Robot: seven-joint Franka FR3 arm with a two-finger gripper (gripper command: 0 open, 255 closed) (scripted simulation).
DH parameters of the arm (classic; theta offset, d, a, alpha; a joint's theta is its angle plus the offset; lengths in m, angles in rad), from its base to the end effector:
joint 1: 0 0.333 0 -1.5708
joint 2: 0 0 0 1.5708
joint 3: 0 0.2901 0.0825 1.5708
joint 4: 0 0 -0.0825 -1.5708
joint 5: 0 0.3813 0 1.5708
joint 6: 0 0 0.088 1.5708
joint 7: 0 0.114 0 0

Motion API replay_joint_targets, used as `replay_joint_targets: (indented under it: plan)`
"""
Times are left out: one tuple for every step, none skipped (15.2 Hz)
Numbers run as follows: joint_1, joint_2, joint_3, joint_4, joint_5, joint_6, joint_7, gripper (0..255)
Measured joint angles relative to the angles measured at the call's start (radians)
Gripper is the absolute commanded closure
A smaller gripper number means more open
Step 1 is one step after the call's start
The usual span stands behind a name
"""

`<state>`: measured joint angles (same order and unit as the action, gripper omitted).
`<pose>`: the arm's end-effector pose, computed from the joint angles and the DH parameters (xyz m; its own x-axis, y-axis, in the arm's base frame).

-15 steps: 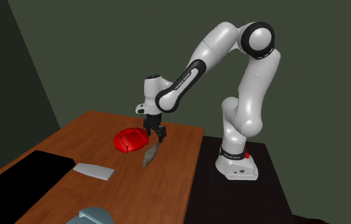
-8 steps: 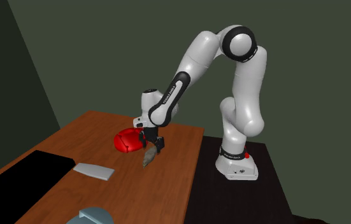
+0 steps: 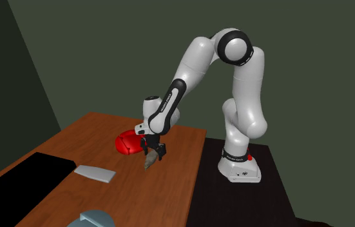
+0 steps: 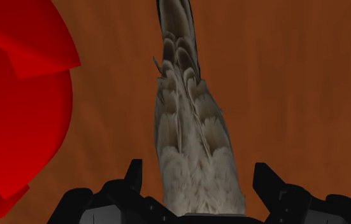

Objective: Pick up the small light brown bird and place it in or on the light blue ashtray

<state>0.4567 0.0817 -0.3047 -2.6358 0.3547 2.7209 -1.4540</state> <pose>0.4224 0.0497 0.1892 0.2826 0.9518 0.1193 0.9592 -0.2820 -0.0227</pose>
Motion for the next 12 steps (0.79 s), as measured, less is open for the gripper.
replay_joint_targets:
  plan:
    - [0.000, 0.001, 0.000, 0.000, 0.002, 0.001, -0.001, 0]
    - [0.000, 0.002, 0.001, 0.000, 0.002, 0.001, -0.002, 0]
    - [0.000, 0.002, 0.001, 0.000, 0.003, 0.001, -0.002, 0]
    - [0.000, 0.002, 0.001, 0.000, 0.003, 0.001, -0.002, 255]
    - [0.000, 0.002, 0.001, 0.001, 0.003, 0.002, -0.002, 255]
    - [0.000, 0.002, 0.001, 0.000, 0.003, 0.002, -0.002, 255]
    - [0.000, 0.002, 0.001, 0.000, 0.002, 0.001, -0.002, 255]
    - [0.000, 0.002, 0.001, 0.000, 0.002, 0.001, -0.002, 255]
    - [0.000, 0.002, 0.001, 0.000, 0.003, 0.001, -0.002, 255]
    - [0.000, 0.002, 0.001, 0.000, 0.003, 0.001, -0.002, 255]
    - [0.000, 0.002, 0.001, 0.000, 0.003, 0.001, -0.002, 255]
    - [0.000, 0.002, 0.001, 0.000, 0.003, 0.001, -0.002, 255]
